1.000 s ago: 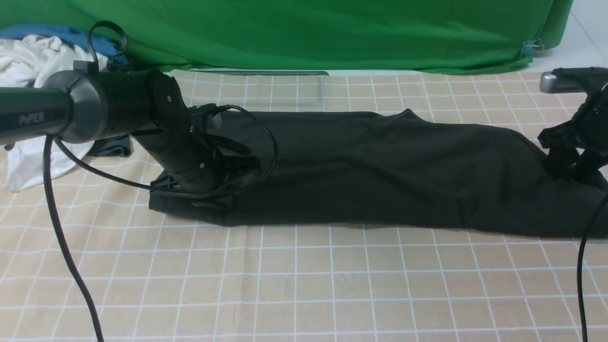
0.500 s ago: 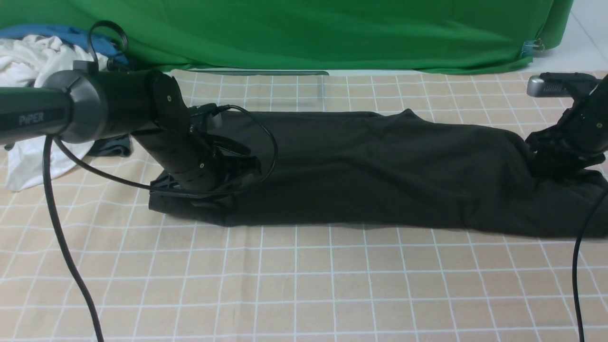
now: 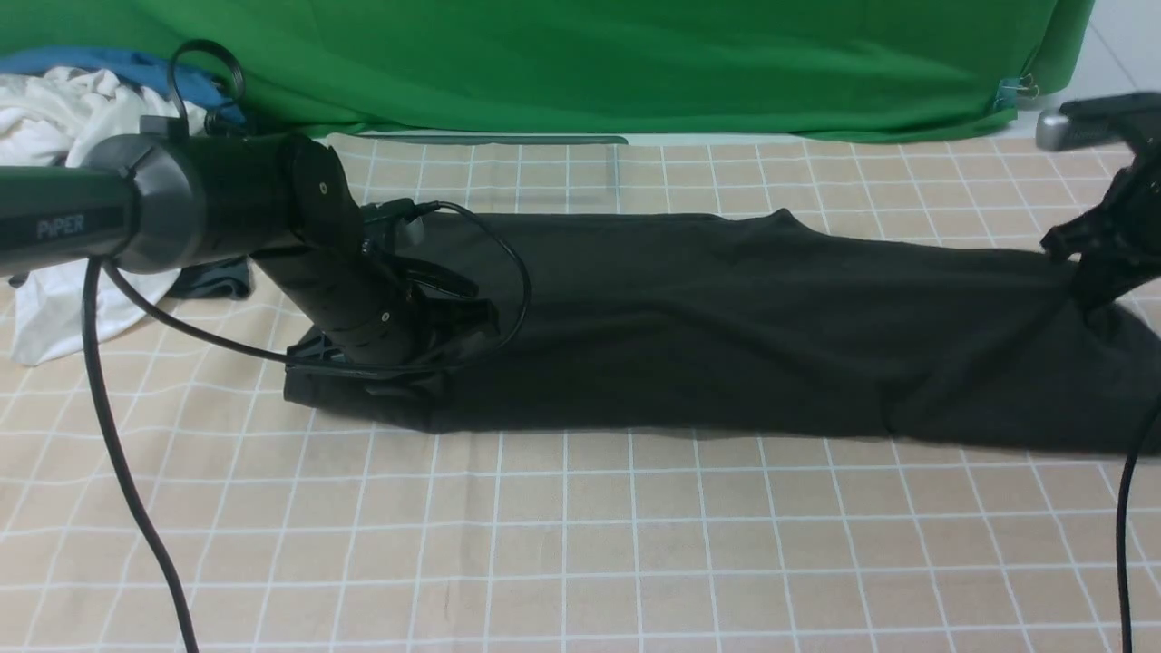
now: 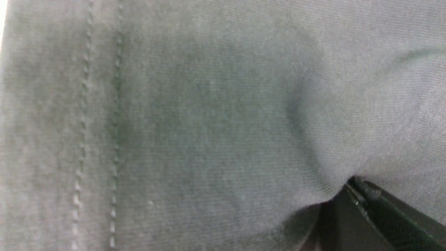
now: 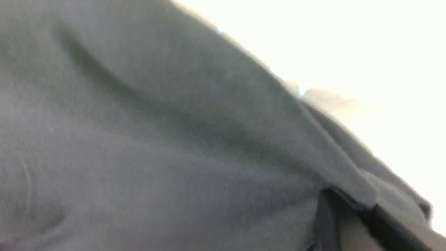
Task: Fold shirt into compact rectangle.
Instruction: 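Pull the folded dark garment lengthwise by its ends to straighten it flat on the table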
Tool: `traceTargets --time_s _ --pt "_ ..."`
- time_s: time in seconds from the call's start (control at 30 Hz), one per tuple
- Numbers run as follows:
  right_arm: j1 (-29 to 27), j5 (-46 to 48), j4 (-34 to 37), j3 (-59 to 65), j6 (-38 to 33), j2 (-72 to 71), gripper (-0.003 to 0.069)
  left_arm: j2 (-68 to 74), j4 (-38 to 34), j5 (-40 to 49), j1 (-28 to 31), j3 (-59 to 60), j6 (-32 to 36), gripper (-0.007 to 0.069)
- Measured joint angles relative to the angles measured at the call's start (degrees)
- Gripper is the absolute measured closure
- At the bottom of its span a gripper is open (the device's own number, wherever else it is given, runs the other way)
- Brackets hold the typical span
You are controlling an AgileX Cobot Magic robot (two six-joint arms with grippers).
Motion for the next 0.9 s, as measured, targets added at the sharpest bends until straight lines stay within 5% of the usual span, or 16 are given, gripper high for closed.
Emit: traceTargets --time_s 0.33,0.57,0.67,0.77,0.9 --pt "-0.1 -2.4 -1.8 0.0 0.2 1.0 0.0582 0.0 0.0 0.1 0.0 0.0 0.0 0.0611" --pt "-0.2 -2.5 -10.6 -0.9 11.6 1.3 0.0335 -0.3 0.2 0.1 0.0 0.0 -0.5 0.0611" --pt "0.0 2.1 -10.8 -1.1 12.5 -0.2 0.0308 -1.4 0.5 0.3 0.0 0.3 -0.8 0.0611" --pt "0.9 6.0 -10.6 -1.1 12.6 -3.1 0.0377 -3.9 1.9 1.3 0.1 0.7 -1.3 0.0611" --pt "1.7 7.1 -5.6 0.8 10.6 -10.9 0.0590 -11.7 3.4 2.4 2.6 2.4 -4.0 0.0611"
